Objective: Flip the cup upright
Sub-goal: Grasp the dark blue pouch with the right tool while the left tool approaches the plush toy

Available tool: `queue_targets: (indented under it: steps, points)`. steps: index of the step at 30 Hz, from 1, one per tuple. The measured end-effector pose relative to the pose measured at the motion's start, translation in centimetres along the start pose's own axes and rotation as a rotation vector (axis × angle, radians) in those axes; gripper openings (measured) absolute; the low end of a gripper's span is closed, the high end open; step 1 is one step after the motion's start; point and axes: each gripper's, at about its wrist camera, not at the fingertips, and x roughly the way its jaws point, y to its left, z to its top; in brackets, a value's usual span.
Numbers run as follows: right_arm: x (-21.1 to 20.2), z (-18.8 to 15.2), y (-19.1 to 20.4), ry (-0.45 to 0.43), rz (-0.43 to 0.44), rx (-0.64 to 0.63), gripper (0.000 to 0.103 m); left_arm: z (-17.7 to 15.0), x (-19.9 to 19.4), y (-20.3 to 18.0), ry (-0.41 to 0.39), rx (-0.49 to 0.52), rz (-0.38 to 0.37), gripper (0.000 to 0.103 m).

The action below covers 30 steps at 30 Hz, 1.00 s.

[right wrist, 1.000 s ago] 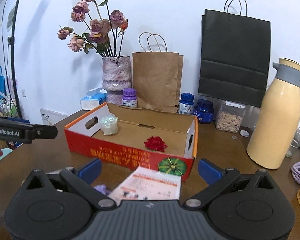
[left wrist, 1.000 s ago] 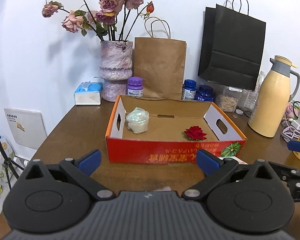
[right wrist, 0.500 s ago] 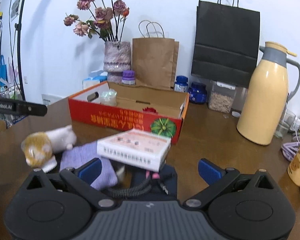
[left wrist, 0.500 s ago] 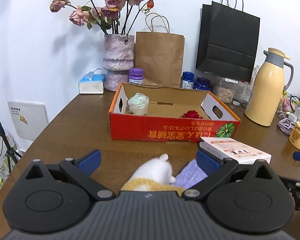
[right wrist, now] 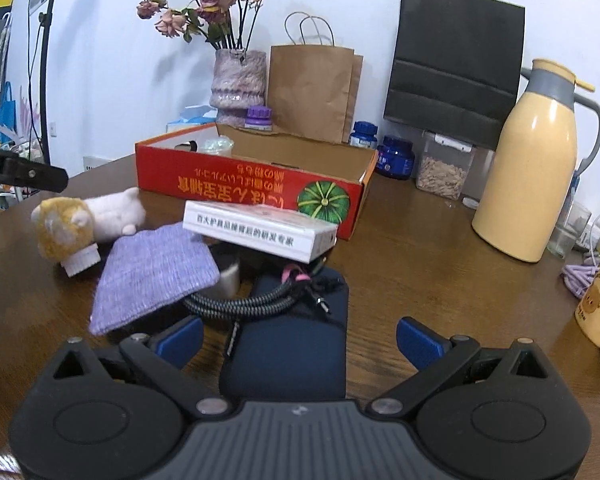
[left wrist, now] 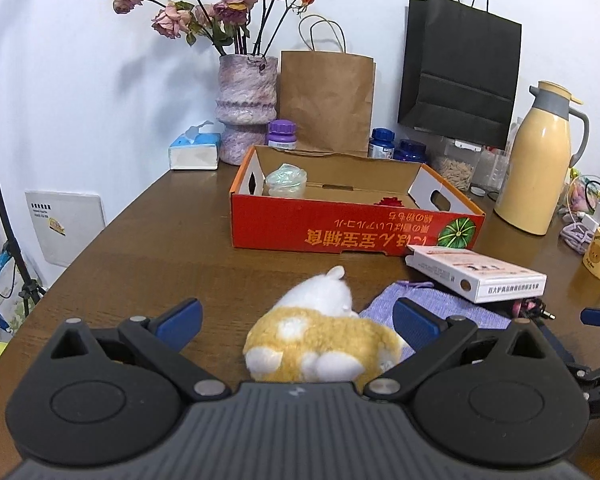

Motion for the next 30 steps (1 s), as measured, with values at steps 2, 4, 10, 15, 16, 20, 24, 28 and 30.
queue_targets:
  steps: [2,4,10,15,16,20,24,28,30]
  points:
    - [0.4,-0.2,-0.2,0.010,0.006,0.011,0.103,-0.3,-0.1,0.0,0.002,0.000,0.002,0.103]
    - [1.1,-0.3,-0.3,0.032,0.009,0.023,0.103,-0.5,-0.1,0.0,0.010,-0.002,0.003,0.103]
    - [3.6,0.1,-0.6,0.084,0.018,0.069,0.101,-0.9,-0.1,-0.2,0.020,0.003,0.005,0.103]
    - [5.3,0.3,-0.6,0.118,0.029,0.102,0.087,-1.1,0.3,-0.1,0.032,-0.005,0.006,0.103]
    - [5.4,0.3,-0.8,0.115,0.042,0.116,0.087,-1.2,0.4,-0.1,0.035,-0.006,0.004,0.103]
    - [5.0,0.1,-1.1,0.098,0.055,0.125,0.071,-1.2,0.5,-0.1,0.040,-0.011,0.000,0.103]
    - [4.4,-0.2,-1.1,0.065,0.049,0.144,0.063,-1.3,0.4,-0.1,0.040,-0.012,-0.004,0.103]
    - [3.5,-0.4,-1.3,0.038,0.018,0.156,0.062,-1.4,0.6,-0.2,0.044,-0.011,-0.007,0.103]
    - [2.9,-0.5,-1.2,0.009,-0.008,0.154,0.062,-1.3,0.7,-0.2,0.046,-0.011,-0.011,0.103]
